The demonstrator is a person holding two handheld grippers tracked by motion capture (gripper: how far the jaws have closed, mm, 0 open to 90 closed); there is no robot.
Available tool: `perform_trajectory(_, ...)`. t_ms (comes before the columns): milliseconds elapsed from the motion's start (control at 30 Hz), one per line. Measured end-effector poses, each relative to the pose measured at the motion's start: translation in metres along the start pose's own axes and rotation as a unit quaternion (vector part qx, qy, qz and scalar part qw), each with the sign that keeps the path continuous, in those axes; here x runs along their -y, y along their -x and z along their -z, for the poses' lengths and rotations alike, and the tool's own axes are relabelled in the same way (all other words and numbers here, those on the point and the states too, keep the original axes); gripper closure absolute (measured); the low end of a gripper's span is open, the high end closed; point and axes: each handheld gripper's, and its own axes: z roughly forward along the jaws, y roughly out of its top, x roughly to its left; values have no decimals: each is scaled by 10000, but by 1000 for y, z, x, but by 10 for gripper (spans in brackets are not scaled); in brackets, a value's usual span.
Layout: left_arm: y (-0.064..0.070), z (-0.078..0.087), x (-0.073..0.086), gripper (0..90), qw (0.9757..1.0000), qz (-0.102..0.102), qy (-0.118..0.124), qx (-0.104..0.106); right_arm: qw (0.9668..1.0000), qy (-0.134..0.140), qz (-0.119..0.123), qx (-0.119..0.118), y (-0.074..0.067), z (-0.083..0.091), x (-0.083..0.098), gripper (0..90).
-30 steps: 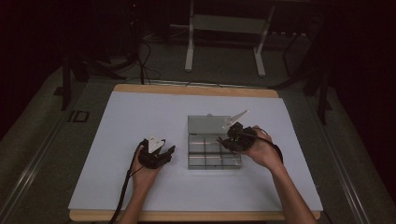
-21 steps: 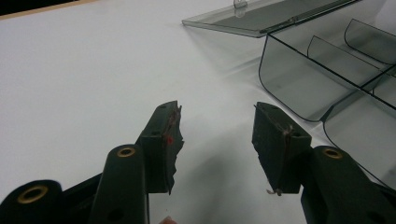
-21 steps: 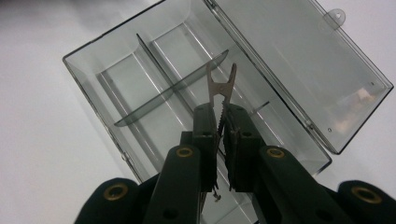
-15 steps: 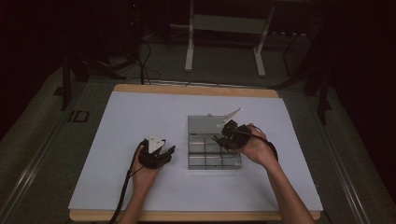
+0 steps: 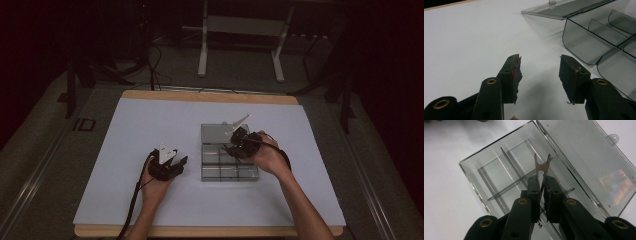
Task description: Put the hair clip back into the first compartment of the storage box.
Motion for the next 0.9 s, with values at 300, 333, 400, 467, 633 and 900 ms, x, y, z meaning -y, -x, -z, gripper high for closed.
perform_trajectory(300,0,0,0,515,10000,-10,4,-4,10000,-42,11,-1,-3,-8,-8,839)
perform_trajectory(333,0,0,0,515,10000,-11,5,-4,10000,-45,-4,3,-3,-9,-9,839)
perform_trajectory(400,0,0,0,515,10000,-12,5,-4,10000,-43,-1,3,-4,-10,-10,839)
perform_trajectory(467,0,0,0,515,10000,-13,5,-5,10000,-52,6,-5,-5,-12,-13,839)
perform_trajectory(633,0,0,0,515,10000,-12,5,-2,9999,-93,-27,35,-5,-16,-17,839)
perform_trajectory(900,1,0,0,515,10000,-10,10,-9,9999,-166,-11,26,-8,-25,-24,839)
